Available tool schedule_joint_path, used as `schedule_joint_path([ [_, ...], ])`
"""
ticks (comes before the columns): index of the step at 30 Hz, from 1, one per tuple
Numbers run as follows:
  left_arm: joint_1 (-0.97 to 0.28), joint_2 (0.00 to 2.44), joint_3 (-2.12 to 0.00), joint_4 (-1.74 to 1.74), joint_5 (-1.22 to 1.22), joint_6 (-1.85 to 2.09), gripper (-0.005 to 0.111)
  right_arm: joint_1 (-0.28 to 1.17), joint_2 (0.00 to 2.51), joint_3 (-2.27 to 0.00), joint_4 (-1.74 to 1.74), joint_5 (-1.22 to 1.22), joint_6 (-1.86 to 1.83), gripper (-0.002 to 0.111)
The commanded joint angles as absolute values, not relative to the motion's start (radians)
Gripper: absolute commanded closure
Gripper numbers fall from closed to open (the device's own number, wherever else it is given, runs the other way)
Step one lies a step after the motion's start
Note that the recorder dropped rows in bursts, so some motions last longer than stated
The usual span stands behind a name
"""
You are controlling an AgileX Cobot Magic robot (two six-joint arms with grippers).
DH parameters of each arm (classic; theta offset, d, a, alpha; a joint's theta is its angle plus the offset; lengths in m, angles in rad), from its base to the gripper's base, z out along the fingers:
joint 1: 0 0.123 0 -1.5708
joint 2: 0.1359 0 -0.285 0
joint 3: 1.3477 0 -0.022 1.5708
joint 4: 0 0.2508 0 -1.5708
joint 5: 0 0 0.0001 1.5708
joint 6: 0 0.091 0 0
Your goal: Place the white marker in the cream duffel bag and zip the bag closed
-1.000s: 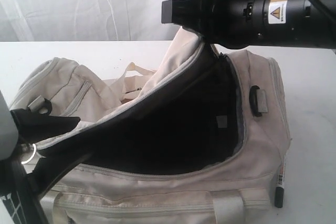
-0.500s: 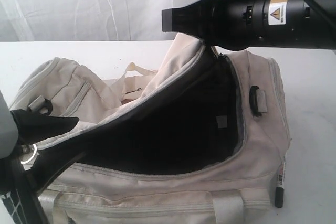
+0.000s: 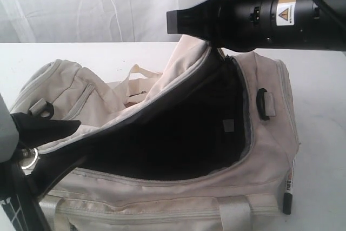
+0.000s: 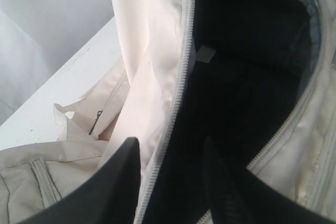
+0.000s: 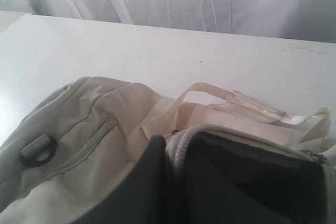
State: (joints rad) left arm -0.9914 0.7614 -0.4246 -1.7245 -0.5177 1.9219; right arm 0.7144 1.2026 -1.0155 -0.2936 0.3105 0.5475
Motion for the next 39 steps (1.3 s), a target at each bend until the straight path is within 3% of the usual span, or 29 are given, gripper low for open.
schedule_joint_path([
  [1,-0.988,0.759,-0.420,-1.744,-0.528,1.908,0.063,0.709,1.189,-1.026,-0.304,0.262,0.533,0.100],
  [35,-0.988,0.759,-0.420,-1.744,-0.533,1.880,0.063,0.709,1.189,-1.026,-0.304,0.243,0.499,0.100],
  [39,-0.988,0.759,-0.420,-1.744,-0.558,1.880,0.076,0.709,1.189,-1.026,-0.303,0.243,0.498,0.100],
])
